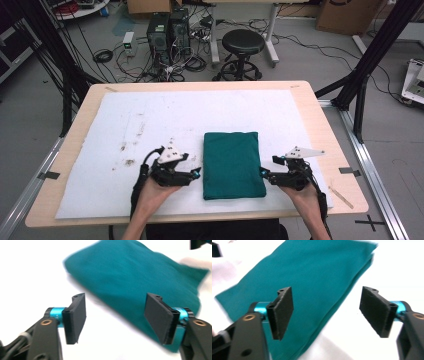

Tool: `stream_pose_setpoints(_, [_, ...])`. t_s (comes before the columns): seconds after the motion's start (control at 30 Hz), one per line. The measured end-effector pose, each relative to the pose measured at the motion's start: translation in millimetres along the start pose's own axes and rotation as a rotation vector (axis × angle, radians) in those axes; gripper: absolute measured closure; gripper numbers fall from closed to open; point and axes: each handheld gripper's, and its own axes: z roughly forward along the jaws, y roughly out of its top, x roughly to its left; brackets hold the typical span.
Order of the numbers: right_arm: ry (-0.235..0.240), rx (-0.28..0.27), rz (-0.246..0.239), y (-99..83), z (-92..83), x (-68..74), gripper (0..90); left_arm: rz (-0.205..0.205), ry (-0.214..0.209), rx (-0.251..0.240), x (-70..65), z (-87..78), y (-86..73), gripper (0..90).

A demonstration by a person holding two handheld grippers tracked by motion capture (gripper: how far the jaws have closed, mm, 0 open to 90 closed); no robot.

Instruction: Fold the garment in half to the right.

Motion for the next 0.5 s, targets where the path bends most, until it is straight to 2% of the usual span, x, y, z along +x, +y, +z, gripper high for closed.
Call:
stream_pose_setpoints(0.03, [-0.024,-0.022,0.009,3.7,-2.0,-2.9,23.3,-0.012,0.017,-0.001,7.1,-4.6,1.1,29.4])
stream_pose_setpoints(0.1, [-0.060,-0.069,0.029,10.0,-6.7,-9.1,21.4,-0.012,0.051,-0.005,18.0,-13.4,1.3,27.5])
stream_pose_setpoints(0.17, [-0.087,-0.086,0.036,15.0,-9.2,-12.9,20.1,-0.018,0.078,-0.009,31.2,-25.3,-0.6,26.6])
stream_pose_setpoints(0.27, [-0.121,-0.106,0.034,18.0,-13.5,-18.6,20.1,-0.038,0.115,-0.043,47.0,-41.2,-8.1,25.9])
stream_pose_setpoints(0.33, [-0.130,-0.124,0.046,15.9,-16.5,-22.6,20.1,-0.065,0.139,-0.063,56.4,-48.9,-15.4,25.6])
stream_pose_setpoints(0.5, [-0.155,-0.145,0.082,7.9,-23.0,-32.4,20.1,-0.092,0.200,-0.072,78.3,-68.1,-32.4,25.6])
